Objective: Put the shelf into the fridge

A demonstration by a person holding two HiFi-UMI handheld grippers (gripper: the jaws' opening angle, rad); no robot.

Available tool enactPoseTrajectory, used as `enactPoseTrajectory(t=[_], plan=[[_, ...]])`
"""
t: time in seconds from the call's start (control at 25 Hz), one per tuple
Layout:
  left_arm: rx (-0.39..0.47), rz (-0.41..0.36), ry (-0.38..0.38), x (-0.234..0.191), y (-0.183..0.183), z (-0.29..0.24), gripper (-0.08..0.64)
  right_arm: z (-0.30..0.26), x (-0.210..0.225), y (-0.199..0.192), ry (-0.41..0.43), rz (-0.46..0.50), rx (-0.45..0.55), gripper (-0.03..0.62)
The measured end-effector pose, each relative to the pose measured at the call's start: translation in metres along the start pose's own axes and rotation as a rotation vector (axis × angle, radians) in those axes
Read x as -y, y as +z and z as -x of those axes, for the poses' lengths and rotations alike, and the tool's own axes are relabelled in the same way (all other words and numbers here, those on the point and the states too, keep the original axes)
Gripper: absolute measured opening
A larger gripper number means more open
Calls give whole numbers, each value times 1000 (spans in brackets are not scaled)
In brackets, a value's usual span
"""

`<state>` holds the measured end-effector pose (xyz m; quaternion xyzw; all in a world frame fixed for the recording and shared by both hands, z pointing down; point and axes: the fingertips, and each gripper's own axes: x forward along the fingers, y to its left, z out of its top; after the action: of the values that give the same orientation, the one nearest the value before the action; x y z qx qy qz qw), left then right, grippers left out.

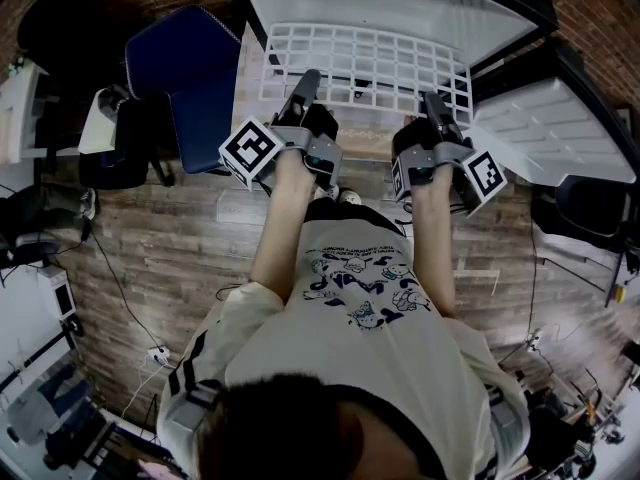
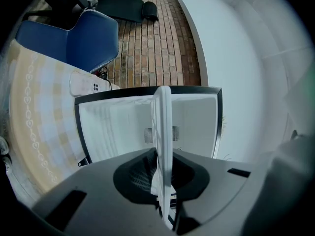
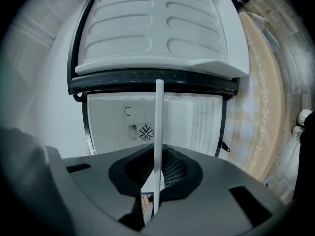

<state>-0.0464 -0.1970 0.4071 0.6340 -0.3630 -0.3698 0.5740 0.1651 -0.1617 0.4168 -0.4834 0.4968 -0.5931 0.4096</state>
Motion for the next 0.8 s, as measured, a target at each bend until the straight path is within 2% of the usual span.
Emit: enactPoseTrajectory(t=[0.2, 0.36, 0.56, 0.8], plan=[[-2, 2, 7, -3, -2, -2, 44, -1, 4, 3, -8, -4, 2, 44], [3, -27, 34, -8, -1, 1, 46, -1, 3, 3, -2, -12, -1, 44], [47, -27, 27, 4, 3, 8, 60, -2, -1, 0, 2, -8, -11, 44], [133, -34, 91, -4, 18, 25, 69, -4, 2, 8, 2, -14, -19, 44]])
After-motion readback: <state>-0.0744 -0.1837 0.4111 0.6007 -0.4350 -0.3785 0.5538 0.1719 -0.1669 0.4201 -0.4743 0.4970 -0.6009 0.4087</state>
